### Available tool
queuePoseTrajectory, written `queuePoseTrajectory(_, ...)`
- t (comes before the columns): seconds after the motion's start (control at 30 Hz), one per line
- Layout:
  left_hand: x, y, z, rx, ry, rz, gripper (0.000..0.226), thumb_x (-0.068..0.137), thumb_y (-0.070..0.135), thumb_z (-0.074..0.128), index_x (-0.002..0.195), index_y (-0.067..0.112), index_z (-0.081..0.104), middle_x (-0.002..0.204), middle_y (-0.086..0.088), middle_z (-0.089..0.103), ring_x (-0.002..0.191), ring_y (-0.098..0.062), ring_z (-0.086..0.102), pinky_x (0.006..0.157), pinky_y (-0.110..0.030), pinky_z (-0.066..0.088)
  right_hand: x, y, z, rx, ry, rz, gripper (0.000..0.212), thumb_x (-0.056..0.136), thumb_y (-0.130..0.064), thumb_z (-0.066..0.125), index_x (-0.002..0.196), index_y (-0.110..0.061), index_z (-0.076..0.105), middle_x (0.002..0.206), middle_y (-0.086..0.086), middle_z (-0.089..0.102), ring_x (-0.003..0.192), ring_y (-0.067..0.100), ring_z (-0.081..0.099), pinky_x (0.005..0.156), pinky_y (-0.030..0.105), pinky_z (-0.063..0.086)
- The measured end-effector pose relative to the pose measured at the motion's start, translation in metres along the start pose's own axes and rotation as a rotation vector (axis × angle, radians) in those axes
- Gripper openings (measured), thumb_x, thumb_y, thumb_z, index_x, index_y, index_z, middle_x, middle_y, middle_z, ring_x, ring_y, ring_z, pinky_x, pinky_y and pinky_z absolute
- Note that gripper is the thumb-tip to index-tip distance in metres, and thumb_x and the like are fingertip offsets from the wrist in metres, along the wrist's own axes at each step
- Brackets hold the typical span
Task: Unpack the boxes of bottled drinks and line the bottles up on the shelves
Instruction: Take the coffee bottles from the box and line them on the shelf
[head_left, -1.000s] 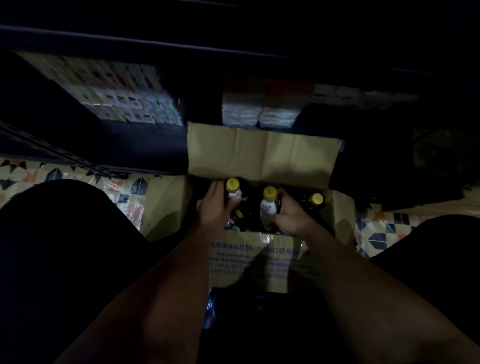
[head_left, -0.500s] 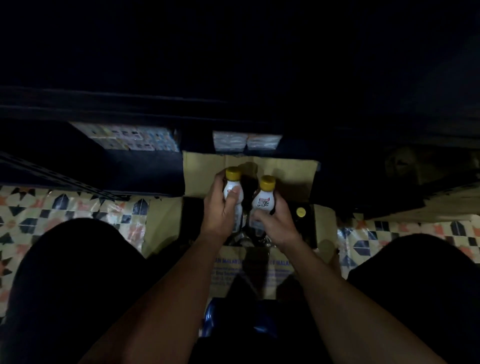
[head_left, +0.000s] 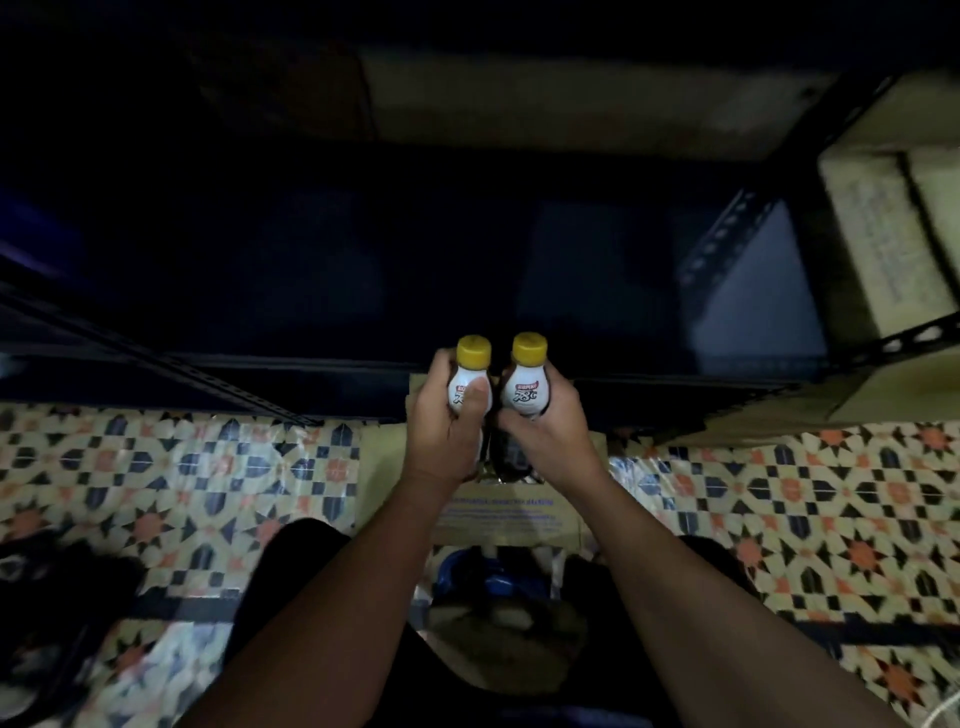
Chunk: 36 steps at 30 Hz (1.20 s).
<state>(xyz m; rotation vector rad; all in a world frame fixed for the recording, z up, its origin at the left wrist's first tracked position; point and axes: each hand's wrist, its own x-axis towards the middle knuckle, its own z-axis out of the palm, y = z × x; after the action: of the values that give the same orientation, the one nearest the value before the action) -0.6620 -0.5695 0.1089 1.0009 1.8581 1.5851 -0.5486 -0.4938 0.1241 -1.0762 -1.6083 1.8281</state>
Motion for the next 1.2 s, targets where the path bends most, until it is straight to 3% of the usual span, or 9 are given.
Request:
queuePoseTrajectory(0.17, 0.014, 0.133, -0.03, -0.004, 0.026, 0.088, 0.017, 0.094, 0.047, 0.048, 0.092, 0.031, 0.049, 0.072, 0.02, 0.055, 0.061, -0.001, 0.05, 0.057, -0.017, 0.038, -0.037, -0.134, 0.002, -0.02, 0.023, -0.088, 0.038, 0.076, 0.013, 0.069, 0.095, -0.017, 0.056, 0.074, -0.008, 0.061, 0.064, 0.01, 0.059, 0.057, 0.03, 0.051)
queuePoseTrajectory(0.3, 0.028, 0.224, -0.044, -0.038, 0.053, 0.217, 0.047, 0.097, 0.066, 0.045, 0.098, 0.019, 0.054, 0.076, 0.018, 0.056, 0.064, -0.002, 0.052, 0.06, -0.017, 0.041, -0.055, -0.223, 0.0, -0.02, 0.044, -0.211, 0.039, 0.074, 0.015, 0.072, 0.092, -0.016, 0.055, 0.072, -0.009, 0.062, 0.063, 0.008, 0.06, 0.056, 0.026, 0.05)
queuePoseTrajectory(0.4, 0.041, 0.281, -0.05, -0.132, 0.086, 0.301, 0.057, 0.097, 0.062, 0.049, 0.1, 0.006, 0.056, 0.077, 0.0, 0.06, 0.065, -0.023, 0.056, 0.059, -0.039, 0.049, -0.064, -0.279, -0.007, -0.021, 0.049, -0.356, 0.04, 0.072, 0.013, 0.074, 0.093, -0.015, 0.056, 0.077, -0.005, 0.065, 0.067, 0.011, 0.063, 0.061, 0.027, 0.053)
queuePoseTrajectory(0.5, 0.061, 0.329, -0.056, -0.25, 0.124, 0.363, 0.036, 0.095, 0.044, 0.052, 0.099, 0.008, 0.056, 0.078, -0.026, 0.058, 0.066, -0.046, 0.054, 0.059, -0.058, 0.048, -0.07, -0.326, -0.019, 0.002, 0.048, -0.487, 0.032, 0.071, 0.005, 0.072, 0.098, -0.003, 0.057, 0.085, 0.015, 0.068, 0.076, 0.025, 0.068, 0.071, 0.034, 0.057)
queuePoseTrajectory(0.67, 0.1, 0.377, -0.066, -0.24, 0.159, 0.527, 0.014, 0.095, 0.036, 0.048, 0.098, 0.026, 0.057, 0.076, 0.011, 0.056, 0.068, -0.013, 0.054, 0.064, -0.035, 0.043, -0.065, -0.38, -0.043, 0.028, 0.095, -0.623, 0.029, 0.073, 0.004, 0.069, 0.096, -0.003, 0.054, 0.083, 0.018, 0.066, 0.075, 0.019, 0.068, 0.071, 0.029, 0.055)
queuePoseTrajectory(0.77, 0.122, 0.38, -0.066, -0.15, 0.158, 0.574, 0.033, 0.1, 0.044, 0.05, 0.101, 0.012, 0.057, 0.076, 0.021, 0.055, 0.071, 0.003, 0.05, 0.067, -0.02, 0.04, -0.047, -0.394, -0.057, -0.01, 0.156, -0.64, 0.027, 0.073, 0.004, 0.07, 0.096, 0.001, 0.055, 0.082, 0.015, 0.068, 0.074, 0.017, 0.067, 0.071, 0.026, 0.054)
queuePoseTrajectory(0.9, 0.141, 0.368, -0.063, -0.114, 0.178, 0.594, 0.078, 0.099, 0.065, 0.044, 0.115, -0.011, 0.056, 0.082, 0.023, 0.059, 0.078, 0.002, 0.054, 0.071, -0.022, 0.041, -0.019, -0.393, -0.07, -0.032, 0.217, -0.596, 0.026, 0.077, 0.012, 0.07, 0.097, 0.007, 0.055, 0.085, 0.016, 0.067, 0.075, 0.018, 0.065, 0.072, 0.026, 0.053)
queuePoseTrajectory(1.03, 0.157, 0.363, -0.063, -0.091, 0.184, 0.578, 0.07, 0.102, 0.057, 0.045, 0.126, -0.007, 0.057, 0.095, 0.023, 0.066, 0.091, 0.002, 0.061, 0.079, -0.02, 0.046, 0.003, -0.388, -0.077, -0.059, 0.244, -0.574, 0.028, 0.079, 0.009, 0.07, 0.1, 0.0, 0.055, 0.087, 0.016, 0.066, 0.076, 0.021, 0.065, 0.071, 0.03, 0.054)
queuePoseTrajectory(1.2, 0.176, 0.361, -0.066, -0.085, 0.212, 0.553, 0.039, 0.102, 0.058, 0.043, 0.114, 0.023, 0.058, 0.097, 0.025, 0.067, 0.09, 0.006, 0.061, 0.078, -0.019, 0.049, 0.022, -0.389, -0.088, -0.079, 0.273, -0.566, 0.025, 0.082, 0.007, 0.07, 0.102, -0.003, 0.057, 0.089, 0.013, 0.068, 0.078, 0.02, 0.066, 0.069, 0.025, 0.054)
